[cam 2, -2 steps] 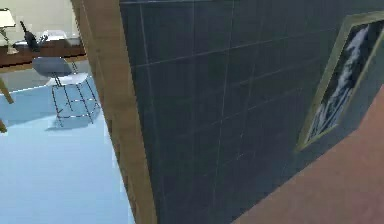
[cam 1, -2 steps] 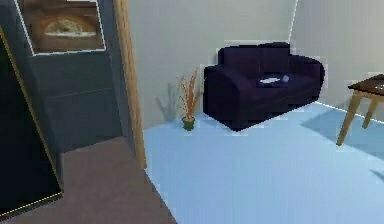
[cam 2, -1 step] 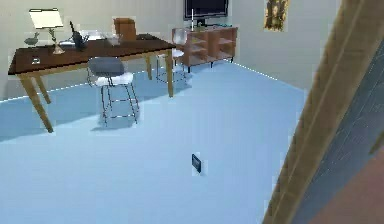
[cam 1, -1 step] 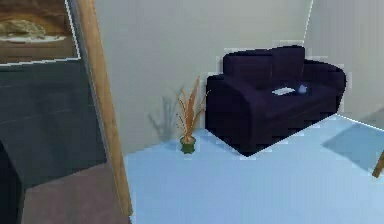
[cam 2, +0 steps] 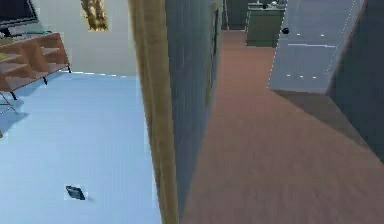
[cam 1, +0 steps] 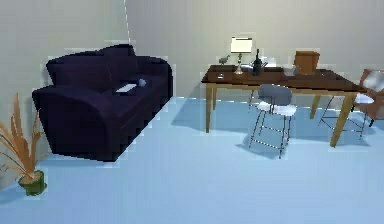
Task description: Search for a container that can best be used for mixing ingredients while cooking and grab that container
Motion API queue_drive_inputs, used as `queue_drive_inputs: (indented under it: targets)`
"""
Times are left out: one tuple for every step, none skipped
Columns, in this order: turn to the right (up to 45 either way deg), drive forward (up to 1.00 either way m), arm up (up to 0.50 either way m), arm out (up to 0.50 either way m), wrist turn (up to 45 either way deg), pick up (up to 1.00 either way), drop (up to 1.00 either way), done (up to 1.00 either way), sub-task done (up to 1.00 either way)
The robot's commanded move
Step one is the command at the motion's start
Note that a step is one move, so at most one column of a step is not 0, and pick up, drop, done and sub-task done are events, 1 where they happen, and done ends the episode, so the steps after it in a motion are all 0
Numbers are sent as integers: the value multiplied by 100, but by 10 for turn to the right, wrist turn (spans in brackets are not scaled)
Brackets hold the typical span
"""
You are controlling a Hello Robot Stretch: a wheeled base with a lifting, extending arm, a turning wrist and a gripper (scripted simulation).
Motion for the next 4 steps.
queue_drive_inputs:
  targets:
    - [240, 0, 0, 0, 0, 0, 0, 0, 0]
    - [0, 45, 0, 0, 0, 0, 0, 0, 0]
    - [90, 0, 0, 0, 0, 0, 0, 0, 0]
    - [0, 85, 0, 0, 0, 0, 0, 0, 0]
